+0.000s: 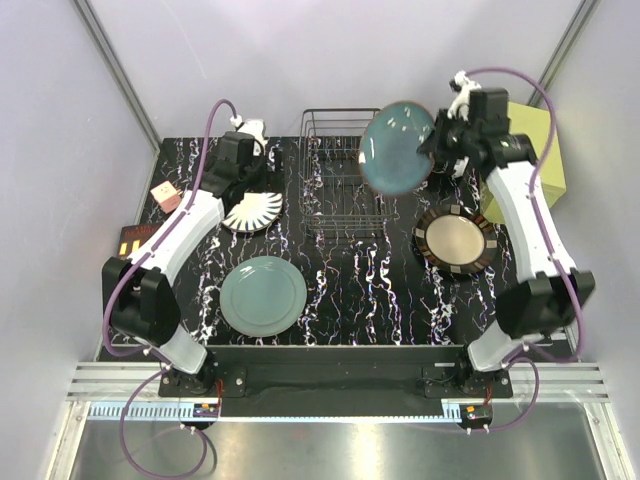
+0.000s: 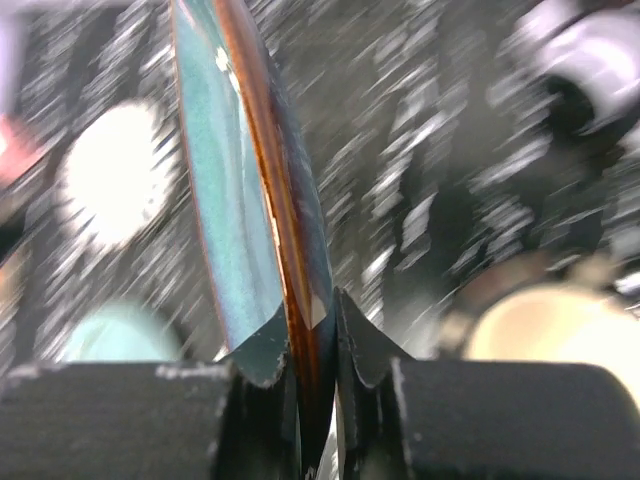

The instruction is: Load the plates into the dish rack

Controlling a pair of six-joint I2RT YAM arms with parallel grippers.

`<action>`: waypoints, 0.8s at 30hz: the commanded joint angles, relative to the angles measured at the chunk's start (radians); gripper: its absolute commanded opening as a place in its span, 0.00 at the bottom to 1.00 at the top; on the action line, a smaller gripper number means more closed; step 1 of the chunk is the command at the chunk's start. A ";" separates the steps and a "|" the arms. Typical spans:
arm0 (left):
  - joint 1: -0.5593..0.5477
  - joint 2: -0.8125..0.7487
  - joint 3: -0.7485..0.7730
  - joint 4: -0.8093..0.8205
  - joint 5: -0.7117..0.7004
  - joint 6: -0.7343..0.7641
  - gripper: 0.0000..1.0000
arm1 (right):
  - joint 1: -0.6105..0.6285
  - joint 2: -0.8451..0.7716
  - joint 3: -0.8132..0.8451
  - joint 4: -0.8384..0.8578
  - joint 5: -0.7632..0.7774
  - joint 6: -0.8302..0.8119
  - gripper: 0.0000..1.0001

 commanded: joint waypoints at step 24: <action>-0.022 -0.107 -0.130 0.065 -0.318 -0.066 0.98 | 0.380 0.771 0.922 0.478 1.272 -0.413 0.00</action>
